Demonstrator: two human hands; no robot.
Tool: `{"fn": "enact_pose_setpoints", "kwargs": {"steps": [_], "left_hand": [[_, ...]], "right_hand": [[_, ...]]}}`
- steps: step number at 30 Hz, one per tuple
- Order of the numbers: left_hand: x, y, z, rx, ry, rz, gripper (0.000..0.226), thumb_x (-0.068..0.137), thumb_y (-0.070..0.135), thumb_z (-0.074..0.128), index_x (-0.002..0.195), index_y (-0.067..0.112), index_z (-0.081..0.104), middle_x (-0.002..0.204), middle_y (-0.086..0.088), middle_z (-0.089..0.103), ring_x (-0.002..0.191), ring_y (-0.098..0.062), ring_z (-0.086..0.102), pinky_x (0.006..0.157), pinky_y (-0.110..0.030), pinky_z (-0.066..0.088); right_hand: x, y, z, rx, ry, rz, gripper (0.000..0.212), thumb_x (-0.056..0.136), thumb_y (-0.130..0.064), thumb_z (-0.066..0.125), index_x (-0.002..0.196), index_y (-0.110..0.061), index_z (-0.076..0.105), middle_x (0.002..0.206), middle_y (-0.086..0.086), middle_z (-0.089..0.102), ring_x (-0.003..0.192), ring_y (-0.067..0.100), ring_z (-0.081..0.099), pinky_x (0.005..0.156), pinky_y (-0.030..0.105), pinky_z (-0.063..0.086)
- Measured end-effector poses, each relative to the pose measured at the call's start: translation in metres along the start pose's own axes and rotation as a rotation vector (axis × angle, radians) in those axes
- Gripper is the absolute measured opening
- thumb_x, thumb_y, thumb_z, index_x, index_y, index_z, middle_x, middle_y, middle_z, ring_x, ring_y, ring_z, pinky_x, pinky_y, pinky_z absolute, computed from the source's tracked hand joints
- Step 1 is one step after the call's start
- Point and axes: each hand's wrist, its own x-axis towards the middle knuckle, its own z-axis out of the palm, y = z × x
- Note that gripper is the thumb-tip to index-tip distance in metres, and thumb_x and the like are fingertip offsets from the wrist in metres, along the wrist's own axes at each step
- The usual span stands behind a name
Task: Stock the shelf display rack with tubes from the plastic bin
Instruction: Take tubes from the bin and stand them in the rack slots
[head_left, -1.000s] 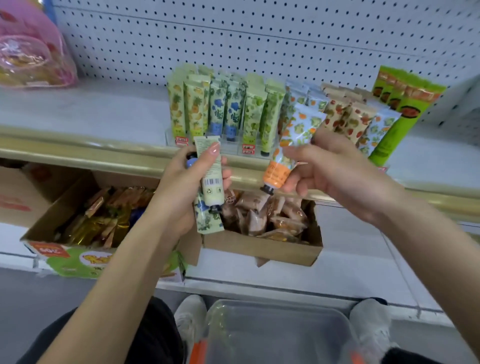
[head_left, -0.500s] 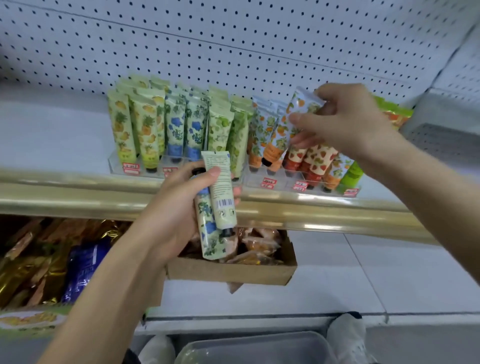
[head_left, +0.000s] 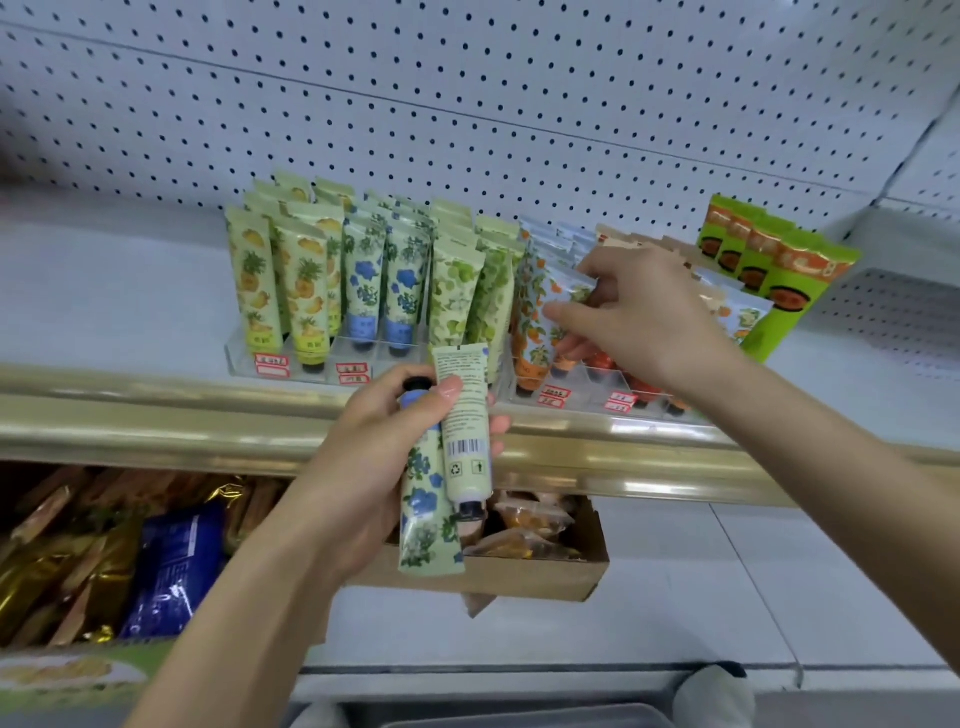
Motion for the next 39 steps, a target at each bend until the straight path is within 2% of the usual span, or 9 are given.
{"fn": "enact_pose_setpoints", "kwargs": {"steps": [5, 10, 14, 18, 21, 25, 32, 36, 39], "left_hand": [[0.0009, -0.0005, 0.0013, -0.016, 0.007, 0.004, 0.024, 0.093, 0.011, 0.053, 0.114, 0.001, 0.056, 0.092, -0.012, 0.075, 0.083, -0.026, 0.074, 0.066, -0.032, 0.061], [0.0016, -0.0032, 0.0013, -0.023, 0.015, -0.002, 0.022, 0.093, 0.011, 0.052, 0.112, 0.001, 0.057, 0.093, -0.013, 0.075, 0.083, -0.027, 0.074, 0.066, -0.033, 0.060], [0.0017, -0.0043, 0.0007, -0.016, 0.013, -0.010, 0.022, 0.093, 0.011, 0.052, 0.113, 0.002, 0.057, 0.093, -0.013, 0.075, 0.084, -0.027, 0.074, 0.067, -0.033, 0.061], [0.0019, -0.0039, 0.0002, -0.002, 0.011, -0.016, 0.023, 0.094, 0.011, 0.051, 0.114, 0.003, 0.057, 0.092, -0.013, 0.075, 0.084, -0.026, 0.074, 0.067, -0.032, 0.061], [0.0025, -0.0034, -0.0004, 0.025, 0.005, -0.019, 0.022, 0.094, 0.012, 0.051, 0.114, 0.005, 0.057, 0.091, -0.012, 0.075, 0.084, -0.026, 0.074, 0.069, -0.033, 0.061], [0.0029, -0.0049, -0.0007, 0.029, 0.010, -0.014, 0.021, 0.094, 0.013, 0.052, 0.112, 0.005, 0.057, 0.088, -0.012, 0.076, 0.084, -0.026, 0.074, 0.074, -0.037, 0.060], [0.0035, -0.0052, 0.0010, 0.021, 0.018, -0.012, 0.019, 0.093, 0.012, 0.053, 0.110, 0.004, 0.057, 0.087, -0.011, 0.076, 0.084, -0.027, 0.074, 0.074, -0.038, 0.061], [0.0035, -0.0052, 0.0011, 0.012, 0.027, -0.016, 0.019, 0.092, 0.012, 0.054, 0.109, 0.004, 0.058, 0.087, -0.012, 0.075, 0.084, -0.027, 0.074, 0.073, -0.037, 0.061], [0.0019, -0.0038, 0.0011, 0.008, 0.029, -0.029, 0.020, 0.090, 0.013, 0.056, 0.108, 0.003, 0.059, 0.088, -0.013, 0.075, 0.083, -0.026, 0.074, 0.069, -0.033, 0.061]], "right_hand": [[0.0020, 0.0030, 0.0013, 0.033, -0.004, 0.018, 0.018, 0.087, -0.020, 0.068, 0.091, -0.018, 0.050, 0.059, 0.000, 0.067, 0.055, 0.014, 0.070, 0.057, 0.029, 0.056], [-0.0003, 0.0008, 0.0019, 0.016, -0.018, 0.014, 0.018, 0.087, -0.017, 0.068, 0.094, -0.012, 0.052, 0.063, 0.002, 0.068, 0.050, 0.003, 0.066, 0.052, 0.015, 0.053], [0.0001, -0.0006, 0.0035, -0.015, -0.018, 0.005, 0.028, 0.086, -0.016, 0.068, 0.095, 0.008, 0.055, 0.064, 0.007, 0.069, 0.049, 0.004, 0.066, 0.052, 0.018, 0.054], [0.0014, -0.0020, 0.0024, -0.050, -0.031, -0.004, 0.027, 0.087, -0.017, 0.067, 0.093, 0.006, 0.055, 0.063, 0.005, 0.069, 0.050, 0.003, 0.066, 0.051, 0.023, 0.051], [0.0012, -0.0018, 0.0033, -0.050, -0.017, -0.002, 0.038, 0.087, -0.017, 0.067, 0.108, 0.011, 0.054, 0.065, 0.007, 0.069, 0.051, 0.004, 0.066, 0.054, 0.022, 0.055], [0.0020, 0.0009, 0.0022, -0.059, -0.017, -0.002, 0.031, 0.086, -0.017, 0.067, 0.099, 0.009, 0.055, 0.063, 0.005, 0.069, 0.052, 0.005, 0.067, 0.057, 0.030, 0.056], [0.0029, 0.0022, 0.0030, -0.132, -0.002, -0.021, 0.032, 0.085, -0.020, 0.068, 0.066, -0.013, 0.044, 0.059, 0.000, 0.067, 0.051, 0.000, 0.066, 0.046, 0.012, 0.044], [0.0024, 0.0011, 0.0003, -0.170, 0.006, -0.030, 0.032, 0.084, -0.022, 0.069, 0.065, -0.014, 0.045, 0.062, 0.004, 0.069, 0.053, 0.001, 0.066, 0.061, 0.031, 0.055], [0.0021, -0.0015, -0.0037, -0.162, -0.002, -0.013, 0.020, 0.084, -0.023, 0.070, 0.085, -0.006, 0.058, 0.070, 0.005, 0.071, 0.057, -0.004, 0.065, 0.073, 0.035, 0.056]]}}
